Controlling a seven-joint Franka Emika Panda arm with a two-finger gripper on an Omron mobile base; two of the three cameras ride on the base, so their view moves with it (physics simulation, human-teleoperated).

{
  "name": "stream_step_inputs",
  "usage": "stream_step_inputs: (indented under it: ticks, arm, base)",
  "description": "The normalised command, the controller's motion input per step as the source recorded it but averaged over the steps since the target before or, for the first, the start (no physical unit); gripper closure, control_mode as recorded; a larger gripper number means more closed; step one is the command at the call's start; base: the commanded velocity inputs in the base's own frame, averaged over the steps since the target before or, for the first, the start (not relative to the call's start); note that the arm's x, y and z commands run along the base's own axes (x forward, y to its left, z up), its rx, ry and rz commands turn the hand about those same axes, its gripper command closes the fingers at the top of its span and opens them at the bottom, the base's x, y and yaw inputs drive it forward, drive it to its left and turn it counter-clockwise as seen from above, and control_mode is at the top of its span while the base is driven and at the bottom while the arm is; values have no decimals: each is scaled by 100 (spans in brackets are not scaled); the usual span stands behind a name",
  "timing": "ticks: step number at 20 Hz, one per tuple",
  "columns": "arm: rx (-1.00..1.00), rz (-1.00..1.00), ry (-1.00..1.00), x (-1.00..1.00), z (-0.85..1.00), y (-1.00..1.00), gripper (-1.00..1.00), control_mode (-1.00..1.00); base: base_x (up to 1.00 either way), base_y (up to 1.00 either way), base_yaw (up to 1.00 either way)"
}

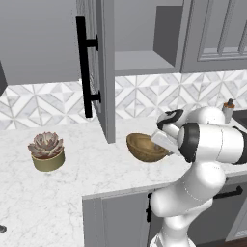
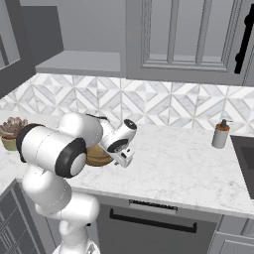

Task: Pick up the bowls on the counter and stack them on top of one another in the open cabinet. Place the smaller bowl on top of the larger bowl.

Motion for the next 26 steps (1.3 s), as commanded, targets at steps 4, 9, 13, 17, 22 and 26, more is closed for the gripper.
stream_step_inputs:
  ticks: [4, 9, 13, 17, 22, 26]
  arm:
    - [0, 0, 0, 10, -11, 35, 100, -100]
    - [0, 0, 0, -1, -4, 20, 100, -100]
    - [0, -2, -15, -54, 17, 0, 100, -100]
    - [-3, -19, -22, -89, 77, 0, 100, -100]
    - [-2, -39, 3, -50, 87, 0, 100, -100]
    - [0, -49, 11, -42, 97, -3, 100, -100]
  base:
    - [0, 0, 0]
    - [0, 0, 0]
    - [0, 0, 0]
    - [0, 0, 0]
    - [0, 0, 0]
    - [0, 0, 0]
